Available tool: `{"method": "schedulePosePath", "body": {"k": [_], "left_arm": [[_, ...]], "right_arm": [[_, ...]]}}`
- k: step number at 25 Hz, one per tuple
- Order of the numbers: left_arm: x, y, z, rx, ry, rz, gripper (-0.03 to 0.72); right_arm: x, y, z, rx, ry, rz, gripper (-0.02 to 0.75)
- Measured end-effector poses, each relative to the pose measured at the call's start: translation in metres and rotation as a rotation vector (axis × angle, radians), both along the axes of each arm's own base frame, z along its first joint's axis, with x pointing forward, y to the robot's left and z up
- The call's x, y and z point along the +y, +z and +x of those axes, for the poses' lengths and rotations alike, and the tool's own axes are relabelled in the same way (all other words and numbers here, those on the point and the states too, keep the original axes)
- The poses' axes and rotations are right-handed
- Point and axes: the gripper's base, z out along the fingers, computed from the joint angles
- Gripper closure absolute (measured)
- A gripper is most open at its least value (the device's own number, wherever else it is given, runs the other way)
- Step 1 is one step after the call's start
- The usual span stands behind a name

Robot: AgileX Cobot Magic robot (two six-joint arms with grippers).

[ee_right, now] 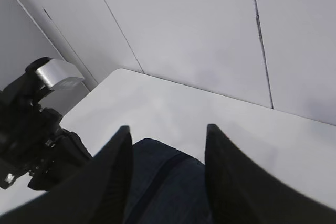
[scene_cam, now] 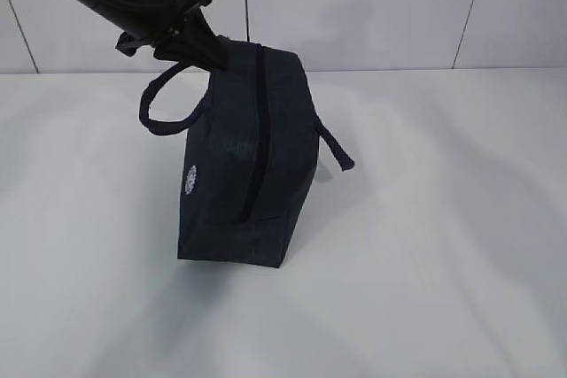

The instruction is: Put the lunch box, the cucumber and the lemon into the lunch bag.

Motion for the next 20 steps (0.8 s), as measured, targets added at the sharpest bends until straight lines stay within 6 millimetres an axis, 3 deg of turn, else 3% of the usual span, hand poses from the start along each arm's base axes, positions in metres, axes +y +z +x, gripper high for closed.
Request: {"method": "schedulePosePath", "body": {"k": [4, 11, 16, 20], "left_arm": [[0.008, -0.002, -0.001, 0.022, -0.023, 0.035, 0.637], [0.02, -0.004, -0.004, 0.028, -0.057, 0.134, 0.327], [0.031, 0.019, -0.008, -0.053, -0.033, 0.165, 0.281], [0.039, 0.048, -0.016, -0.166, 0.003, 0.192, 0.278]], "right_arm": [[0.001, 0.0, -0.001, 0.011, 0.01, 0.01, 0.396], [0.002, 0.0, -0.002, 0.049, 0.017, 0.045, 0.396], [0.004, -0.001, -0.007, 0.093, 0.053, 0.035, 0.396], [0.0, 0.02, -0.019, 0.047, 0.03, 0.028, 0.396]]}}
